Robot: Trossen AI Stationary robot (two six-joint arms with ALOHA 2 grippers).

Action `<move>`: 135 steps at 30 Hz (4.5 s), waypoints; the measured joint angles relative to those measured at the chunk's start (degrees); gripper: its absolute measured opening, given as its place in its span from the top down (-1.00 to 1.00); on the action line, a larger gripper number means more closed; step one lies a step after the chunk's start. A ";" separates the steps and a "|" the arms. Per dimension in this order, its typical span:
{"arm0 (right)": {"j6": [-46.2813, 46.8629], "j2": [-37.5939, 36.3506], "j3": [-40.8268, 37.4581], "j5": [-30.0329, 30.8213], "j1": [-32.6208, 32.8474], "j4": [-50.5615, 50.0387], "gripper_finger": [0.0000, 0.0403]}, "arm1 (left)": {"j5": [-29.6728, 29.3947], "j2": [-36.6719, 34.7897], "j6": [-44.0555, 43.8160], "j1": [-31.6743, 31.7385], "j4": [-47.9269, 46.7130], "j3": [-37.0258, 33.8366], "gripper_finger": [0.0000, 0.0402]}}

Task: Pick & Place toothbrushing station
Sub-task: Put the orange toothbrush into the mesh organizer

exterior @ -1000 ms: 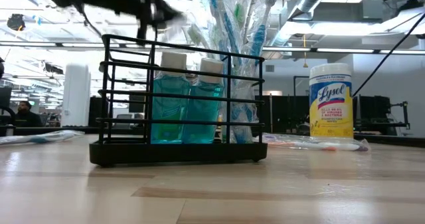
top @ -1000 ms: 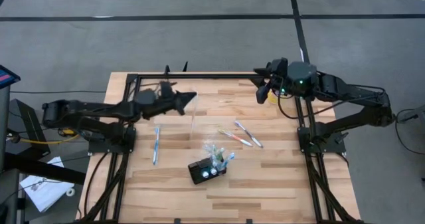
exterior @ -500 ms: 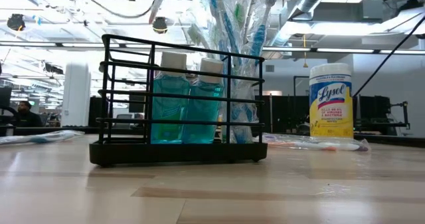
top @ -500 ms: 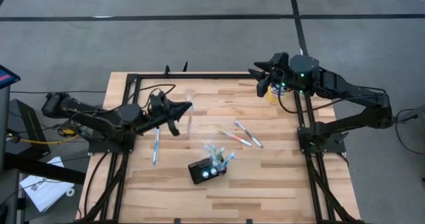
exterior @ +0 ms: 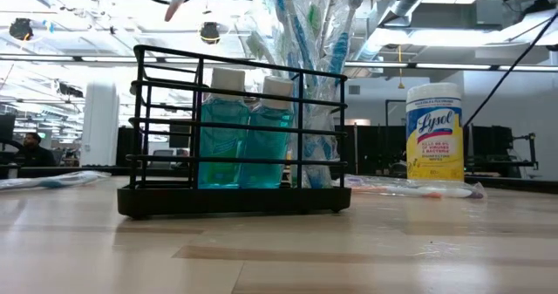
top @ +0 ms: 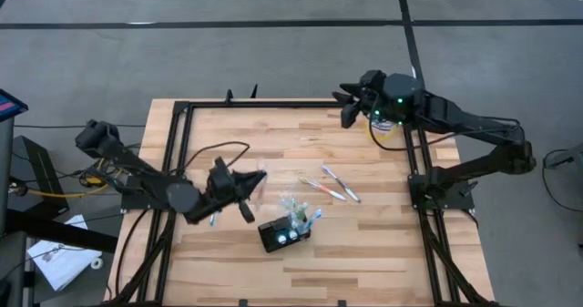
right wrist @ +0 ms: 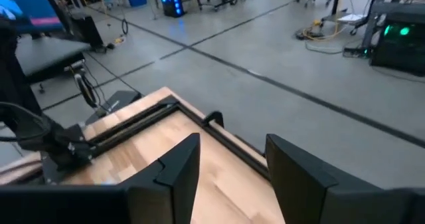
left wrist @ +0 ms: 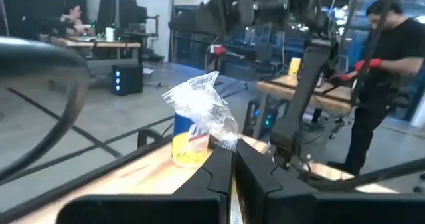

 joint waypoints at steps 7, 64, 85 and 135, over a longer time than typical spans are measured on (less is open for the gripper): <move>0.21 4.19 -0.04 0.48 2.46 6.89 0.20 | -2.75 4.92 -0.19 -4.27 0.30 -0.07 1.00; -3.35 7.91 -0.02 0.62 9.25 8.64 0.20 | -4.14 22.93 9.73 -5.73 36.19 -14.78 1.00; -4.81 7.98 -0.02 0.64 10.38 11.90 0.20 | 6.59 19.17 26.38 -5.20 37.29 -15.30 1.00; -12.37 17.68 -0.03 -2.75 15.28 23.93 0.20 | 16.79 30.08 37.25 -6.21 60.81 -24.13 1.00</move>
